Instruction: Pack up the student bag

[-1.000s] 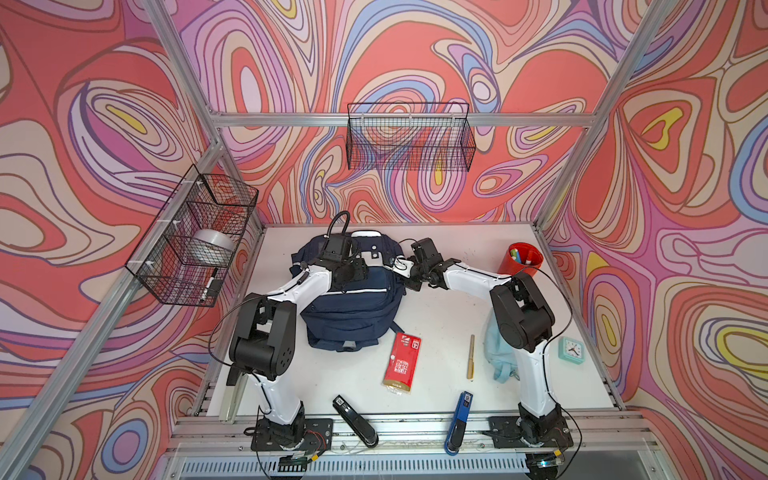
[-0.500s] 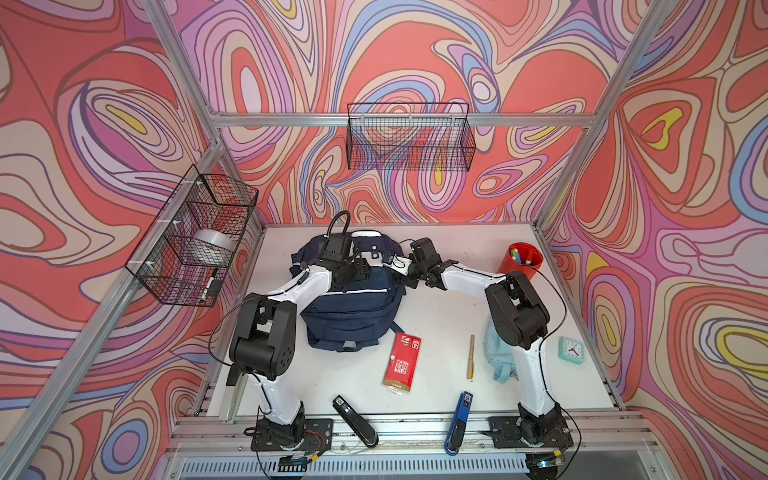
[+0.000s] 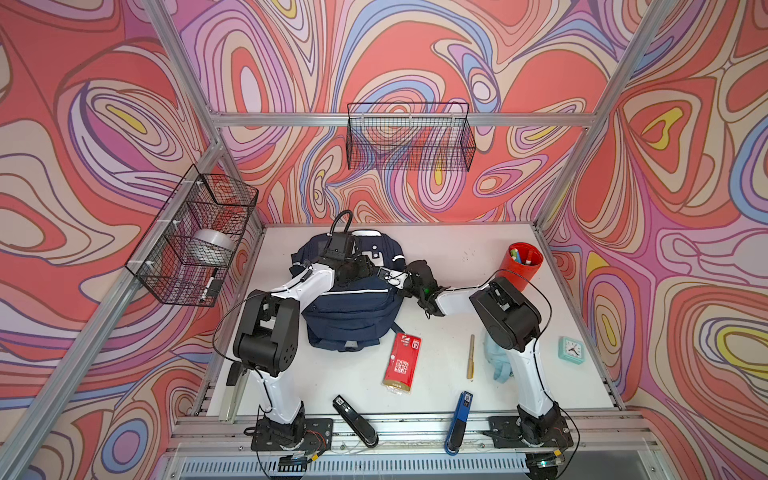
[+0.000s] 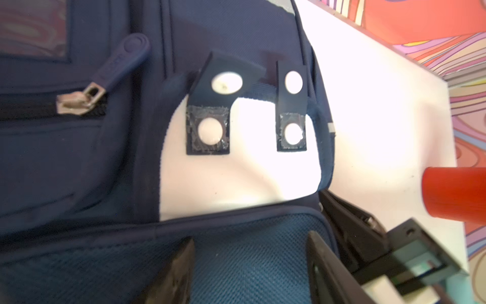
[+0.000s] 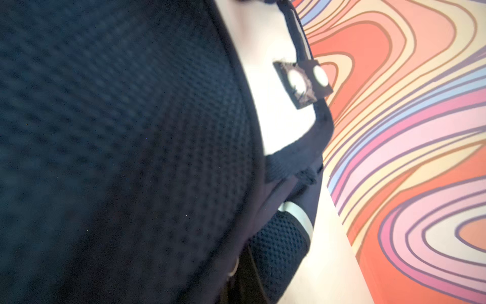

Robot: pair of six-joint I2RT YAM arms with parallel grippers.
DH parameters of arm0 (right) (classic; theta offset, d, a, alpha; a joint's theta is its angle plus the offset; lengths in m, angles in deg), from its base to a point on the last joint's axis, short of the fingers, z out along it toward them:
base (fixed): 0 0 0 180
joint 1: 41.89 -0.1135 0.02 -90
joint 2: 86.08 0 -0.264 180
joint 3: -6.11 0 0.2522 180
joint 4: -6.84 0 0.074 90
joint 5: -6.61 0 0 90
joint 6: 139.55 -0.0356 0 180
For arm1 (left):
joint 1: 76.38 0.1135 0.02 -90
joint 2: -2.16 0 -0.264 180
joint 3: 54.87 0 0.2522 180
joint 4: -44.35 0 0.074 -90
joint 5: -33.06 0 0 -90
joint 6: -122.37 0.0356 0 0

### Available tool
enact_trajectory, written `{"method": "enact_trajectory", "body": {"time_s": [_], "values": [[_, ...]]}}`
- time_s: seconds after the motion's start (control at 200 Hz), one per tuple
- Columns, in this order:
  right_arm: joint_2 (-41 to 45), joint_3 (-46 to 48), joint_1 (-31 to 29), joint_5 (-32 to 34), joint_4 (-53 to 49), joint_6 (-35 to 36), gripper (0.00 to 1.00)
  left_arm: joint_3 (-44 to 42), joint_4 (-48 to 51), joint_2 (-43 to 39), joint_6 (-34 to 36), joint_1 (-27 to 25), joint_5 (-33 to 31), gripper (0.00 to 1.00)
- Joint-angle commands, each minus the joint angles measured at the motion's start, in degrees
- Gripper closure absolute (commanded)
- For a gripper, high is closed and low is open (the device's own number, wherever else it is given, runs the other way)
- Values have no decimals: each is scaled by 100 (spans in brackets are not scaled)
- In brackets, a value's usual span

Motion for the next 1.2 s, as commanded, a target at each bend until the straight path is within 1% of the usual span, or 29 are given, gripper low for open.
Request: {"method": "enact_trajectory", "body": {"time_s": [0.0, 0.045, 0.085, 0.145, 0.195, 0.285, 0.386, 0.481, 0.561, 0.646, 0.681, 0.721, 0.761, 0.796, 0.811, 0.877, 0.917, 0.992, 1.047, 1.107, 1.142, 1.192], "values": [[258, 453, -326, 505, 832, 383, 100, 0, 199, 586, -648, -36, 84, 44], [361, 607, -408, 627, 905, 485, 100, 118, 339, 695, -735, -8, -36, 49], [457, 717, -470, 704, 898, 500, 100, 182, 475, 793, -848, 33, 30, 52], [619, 869, -518, 693, 785, 432, 100, 167, 348, 874, -1000, 87, 196, 53], [745, 925, -551, 700, 548, 367, 100, 175, 345, 936, -1060, 107, 191, 53], [932, 1059, -574, 665, 363, 169, 100, 304, 355, 993, -1002, 107, 119, 54], [870, 1020, -494, 560, 191, -63, 100, 410, 338, 829, -802, 83, 209, 55], [642, 831, -264, 448, 62, -271, 100, 759, 501, 609, -166, 58, 272, 47], [511, 535, -82, 219, -384, -431, 100, 1139, 904, 503, 415, 45, 14, 39], [475, 250, -3, 36, -1033, -536, 100, 1724, 1673, 612, 1107, 44, -526, 30], [498, 152, 6, -38, -1331, -627, 92, 1936, 1937, 705, 1383, 27, -601, 26], [632, 97, 6, -180, -1621, -834, 76, 2102, 2134, 804, 1571, 22, -469, 21], [854, 152, 11, -388, -1750, -1157, 62, 2100, 2125, 877, 1613, 19, -261, 18], [1081, 236, 36, -636, -1843, -1399, 52, 1988, 2007, 886, 1584, 15, -162, 16], [1183, 251, 47, -758, -1933, -1473, 49, 1943, 1966, 881, 1557, 6, -165, 14], [1493, 139, 76, -1156, -2546, -1701, 48, 1770, 1831, 861, 1501, -13, -189, 11], [1616, 57, 131, -1370, -2886, -1827, 49, 1699, 1788, 836, 1512, -25, -226, 11], [1805, -32, 396, -1940, -3213, -2243, 49, 1703, 1870, 804, 1581, -98, -426, 11], [1804, -274, 727, -2795, -3668, -2523, 49, 1710, 1892, 757, 1622, -135, -514, 12], [1579, -821, 1101, -3752, -4412, -2683, 49, 1706, 1899, 693, 1627, -161, -519, 13], [1372, -1212, 1254, -4142, -4835, -2730, 48, 1724, 1915, 662, 1630, -166, -451, 13], [1029, -1767, 1433, -4685, -5500, -2694, 43, 1760, 1965, 629, 1619, -171, -385, 15]]}}
